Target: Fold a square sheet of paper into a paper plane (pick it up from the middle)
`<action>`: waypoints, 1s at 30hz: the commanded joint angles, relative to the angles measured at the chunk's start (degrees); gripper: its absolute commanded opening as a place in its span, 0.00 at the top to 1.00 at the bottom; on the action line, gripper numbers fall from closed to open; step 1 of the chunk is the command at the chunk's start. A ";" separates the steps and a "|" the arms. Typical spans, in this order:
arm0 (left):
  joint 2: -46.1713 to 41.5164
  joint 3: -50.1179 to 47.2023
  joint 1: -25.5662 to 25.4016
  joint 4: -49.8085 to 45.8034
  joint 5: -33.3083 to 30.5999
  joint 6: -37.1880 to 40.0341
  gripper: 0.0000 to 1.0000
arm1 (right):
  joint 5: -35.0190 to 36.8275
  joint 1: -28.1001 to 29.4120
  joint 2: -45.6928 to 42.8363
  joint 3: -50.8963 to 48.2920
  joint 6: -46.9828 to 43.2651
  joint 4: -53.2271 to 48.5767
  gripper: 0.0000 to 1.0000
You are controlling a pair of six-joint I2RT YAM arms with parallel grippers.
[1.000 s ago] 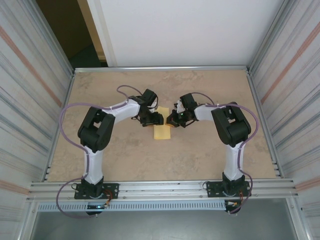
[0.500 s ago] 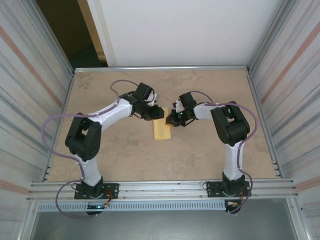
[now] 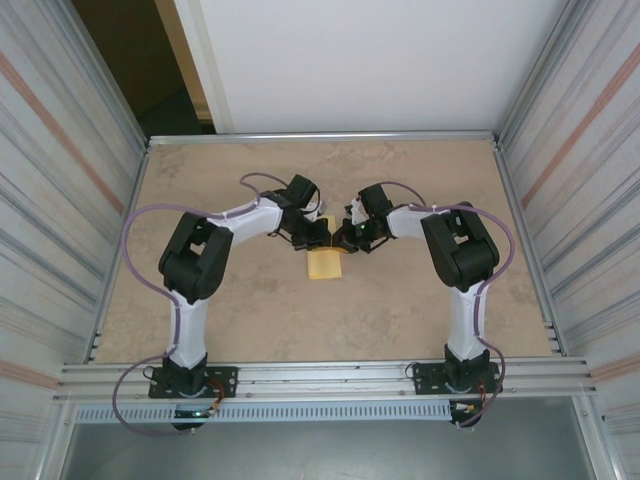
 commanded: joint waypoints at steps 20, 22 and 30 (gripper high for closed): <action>1.82 -6.14 4.96 0.17 1.63 3.11 0.93 | 18.90 0.16 11.22 -2.84 -6.36 -17.08 1.00; 0.43 -8.67 6.36 1.37 2.95 3.70 0.92 | 19.37 0.09 11.41 -2.79 -6.77 -17.63 1.00; -7.77 -20.33 13.62 5.86 7.19 5.02 0.91 | 19.87 -0.40 11.45 -2.79 -7.67 -18.20 1.00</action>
